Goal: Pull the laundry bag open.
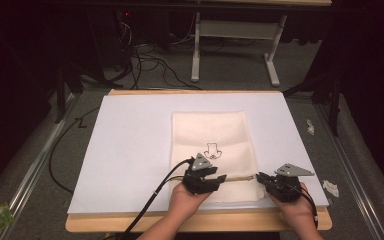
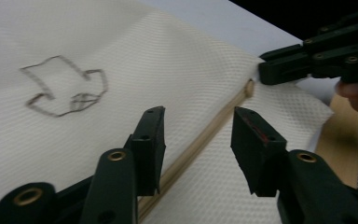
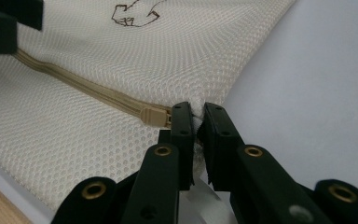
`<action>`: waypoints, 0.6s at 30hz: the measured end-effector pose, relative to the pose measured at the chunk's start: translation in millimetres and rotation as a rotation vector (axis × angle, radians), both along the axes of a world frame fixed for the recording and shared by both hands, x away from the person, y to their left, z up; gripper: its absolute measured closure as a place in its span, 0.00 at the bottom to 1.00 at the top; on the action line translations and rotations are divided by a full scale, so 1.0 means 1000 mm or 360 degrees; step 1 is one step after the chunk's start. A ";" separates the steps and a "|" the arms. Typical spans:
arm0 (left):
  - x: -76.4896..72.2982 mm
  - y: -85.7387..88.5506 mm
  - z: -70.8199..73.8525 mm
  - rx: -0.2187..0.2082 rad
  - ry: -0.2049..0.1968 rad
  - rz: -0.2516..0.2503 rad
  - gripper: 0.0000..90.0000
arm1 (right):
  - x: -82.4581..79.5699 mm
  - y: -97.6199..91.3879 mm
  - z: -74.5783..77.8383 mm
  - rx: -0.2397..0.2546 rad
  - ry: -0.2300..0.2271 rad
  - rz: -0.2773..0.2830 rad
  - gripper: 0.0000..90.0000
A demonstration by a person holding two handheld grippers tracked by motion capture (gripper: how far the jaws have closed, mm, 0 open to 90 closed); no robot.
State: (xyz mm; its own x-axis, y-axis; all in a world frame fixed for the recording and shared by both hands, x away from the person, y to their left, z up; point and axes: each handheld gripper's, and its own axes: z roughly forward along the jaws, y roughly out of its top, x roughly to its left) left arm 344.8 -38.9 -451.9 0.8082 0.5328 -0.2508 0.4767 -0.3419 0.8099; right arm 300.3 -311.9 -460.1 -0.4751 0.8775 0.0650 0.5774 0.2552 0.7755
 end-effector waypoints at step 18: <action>-0.004 -0.076 -0.019 -0.0044 0.0116 0.0006 0.97 | -0.003 0.002 0.006 0.0047 -0.0046 0.0037 0.94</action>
State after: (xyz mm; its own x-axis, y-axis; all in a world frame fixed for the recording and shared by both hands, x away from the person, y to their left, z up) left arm 340.5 -115.1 -471.0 0.7853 0.5278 -0.3236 0.5361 -0.3183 0.7819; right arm 297.6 -310.1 -453.9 -0.4973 0.8642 0.0766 0.5488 0.2449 0.7993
